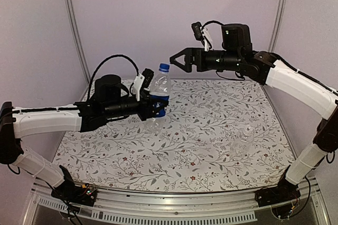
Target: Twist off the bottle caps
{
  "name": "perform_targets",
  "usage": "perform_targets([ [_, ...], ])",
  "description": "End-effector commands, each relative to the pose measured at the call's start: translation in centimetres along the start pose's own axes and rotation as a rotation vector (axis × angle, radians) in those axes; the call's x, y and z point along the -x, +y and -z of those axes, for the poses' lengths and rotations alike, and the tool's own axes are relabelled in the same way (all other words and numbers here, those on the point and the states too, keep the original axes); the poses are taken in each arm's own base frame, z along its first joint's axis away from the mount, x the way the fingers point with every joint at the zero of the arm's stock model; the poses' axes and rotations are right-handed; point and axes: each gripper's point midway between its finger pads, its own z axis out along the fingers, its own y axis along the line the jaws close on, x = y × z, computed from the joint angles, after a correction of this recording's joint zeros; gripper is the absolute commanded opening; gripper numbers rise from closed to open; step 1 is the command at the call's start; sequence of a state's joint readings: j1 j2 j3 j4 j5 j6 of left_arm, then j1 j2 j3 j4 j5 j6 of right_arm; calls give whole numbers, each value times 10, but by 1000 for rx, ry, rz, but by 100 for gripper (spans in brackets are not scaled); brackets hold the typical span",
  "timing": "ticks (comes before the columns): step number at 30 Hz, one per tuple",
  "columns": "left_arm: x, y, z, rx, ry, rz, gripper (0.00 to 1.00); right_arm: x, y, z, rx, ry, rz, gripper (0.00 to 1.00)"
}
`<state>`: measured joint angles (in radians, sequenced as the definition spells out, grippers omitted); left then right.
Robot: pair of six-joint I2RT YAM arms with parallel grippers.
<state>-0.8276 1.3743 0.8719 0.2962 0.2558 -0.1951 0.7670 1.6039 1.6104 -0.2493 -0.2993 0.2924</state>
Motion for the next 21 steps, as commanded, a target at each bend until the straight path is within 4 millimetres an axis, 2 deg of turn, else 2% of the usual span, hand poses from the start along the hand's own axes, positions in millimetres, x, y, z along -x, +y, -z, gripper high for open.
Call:
perform_targets([
  [1,12,-2,2,18,-24,-12,35,22,4,7,-72,-55,-21,99],
  [7,11,0,1,31,-17,-10,35,24,15,2,-67,-49,-23,99],
  [14,13,1,1,42,-15,-11,35,8,25,-20,-51,0,-29,98],
  [21,12,1,1,46,-11,-16,35,-5,34,-38,-5,31,-38,84],
])
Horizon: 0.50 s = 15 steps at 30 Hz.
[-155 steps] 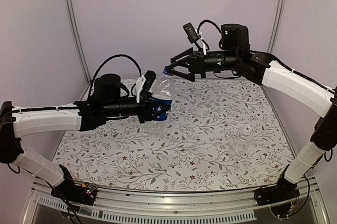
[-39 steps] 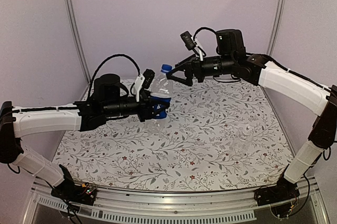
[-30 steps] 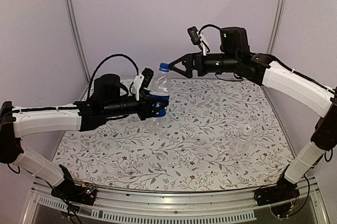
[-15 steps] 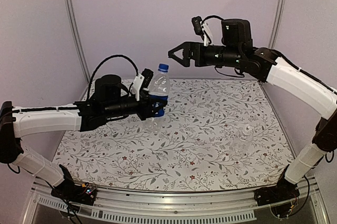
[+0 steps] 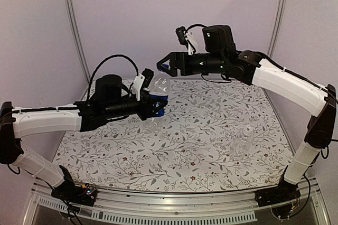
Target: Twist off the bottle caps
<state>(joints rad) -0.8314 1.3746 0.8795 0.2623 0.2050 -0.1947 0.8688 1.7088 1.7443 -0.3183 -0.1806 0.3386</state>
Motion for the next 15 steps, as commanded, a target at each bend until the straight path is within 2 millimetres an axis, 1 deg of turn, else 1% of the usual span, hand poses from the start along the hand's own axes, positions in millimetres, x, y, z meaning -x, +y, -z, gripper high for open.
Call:
perform_targets([
  [1,15,-7,2,-2,-29,-22,35,2,11,-8,36,0,-8,81],
  [5,14,-7,2,3,-27,-30,35,-3,13,-11,48,12,-6,74],
  [7,14,-7,2,6,-27,-33,35,-4,14,-12,53,13,-5,73],
  [11,13,-7,1,6,-21,-39,35,-2,16,-11,66,4,-4,71],
  [15,12,-7,1,14,-19,-43,35,1,18,-10,73,-5,2,64],
])
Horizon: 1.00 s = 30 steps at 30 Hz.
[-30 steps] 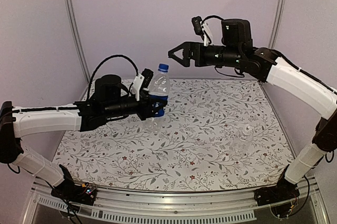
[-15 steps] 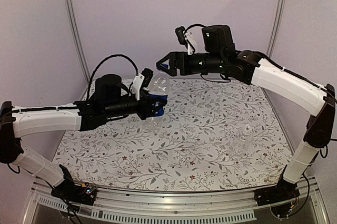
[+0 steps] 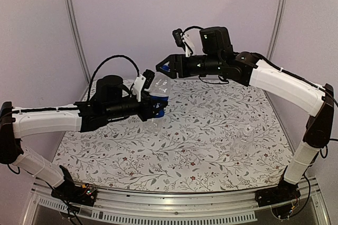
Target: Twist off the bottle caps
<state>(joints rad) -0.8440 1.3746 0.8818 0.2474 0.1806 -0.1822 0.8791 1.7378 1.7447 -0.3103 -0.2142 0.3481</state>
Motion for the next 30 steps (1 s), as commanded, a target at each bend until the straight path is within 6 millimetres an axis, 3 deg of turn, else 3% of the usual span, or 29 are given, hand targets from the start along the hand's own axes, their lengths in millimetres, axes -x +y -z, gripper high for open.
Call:
perform_targets([
  [1,15,-6,2,-1,-31,-33,35,14,13,1,43,-41,16,62],
  [14,15,-7,2,3,-29,-43,35,13,16,1,60,-47,30,43],
  [22,15,-10,2,-6,-28,-48,35,7,21,4,98,-46,65,12],
  [26,18,-21,5,-69,-46,-68,35,8,25,11,127,-52,145,2],
  [30,26,-43,14,-188,-81,-99,35,2,41,27,290,-30,261,0],
])
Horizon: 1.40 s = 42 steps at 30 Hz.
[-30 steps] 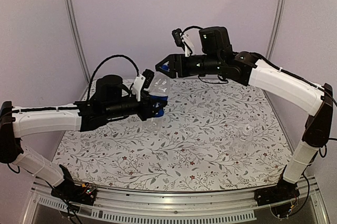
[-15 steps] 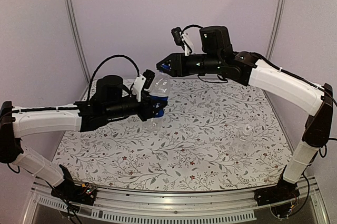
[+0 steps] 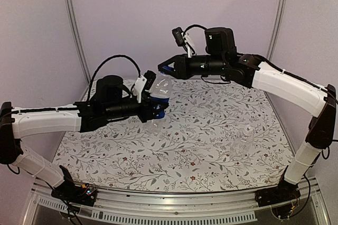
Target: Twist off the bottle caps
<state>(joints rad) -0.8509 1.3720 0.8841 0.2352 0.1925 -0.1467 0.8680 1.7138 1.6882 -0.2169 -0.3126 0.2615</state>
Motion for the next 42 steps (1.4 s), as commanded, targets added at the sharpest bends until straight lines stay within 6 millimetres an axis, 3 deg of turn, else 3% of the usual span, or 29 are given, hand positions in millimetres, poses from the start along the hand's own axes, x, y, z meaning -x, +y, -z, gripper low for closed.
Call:
perform_targets([
  [1,30,-43,16,-207,-100,-71,35,1,35,25,246,7,188,0],
  [5,32,-74,27,-405,-113,-85,36,-16,60,45,462,48,326,6],
  [11,31,-88,32,-527,-113,-57,36,-21,57,48,500,66,385,7],
  [14,32,-84,32,-506,-116,-53,36,-21,51,45,481,71,373,9],
  [18,33,-74,28,-435,-117,-52,35,-17,44,42,431,70,349,20],
  [22,32,-63,23,-364,-111,-47,35,-11,34,39,355,64,316,42],
  [26,30,-52,18,-303,-99,-41,35,-7,33,41,328,57,290,72],
  [28,29,-48,16,-280,-93,-38,35,-4,32,43,312,48,287,82],
  [35,26,-32,9,-182,-73,-28,35,11,31,47,273,1,215,97],
  [42,23,-23,5,-113,-53,-15,36,43,-7,49,12,-107,39,95],
])
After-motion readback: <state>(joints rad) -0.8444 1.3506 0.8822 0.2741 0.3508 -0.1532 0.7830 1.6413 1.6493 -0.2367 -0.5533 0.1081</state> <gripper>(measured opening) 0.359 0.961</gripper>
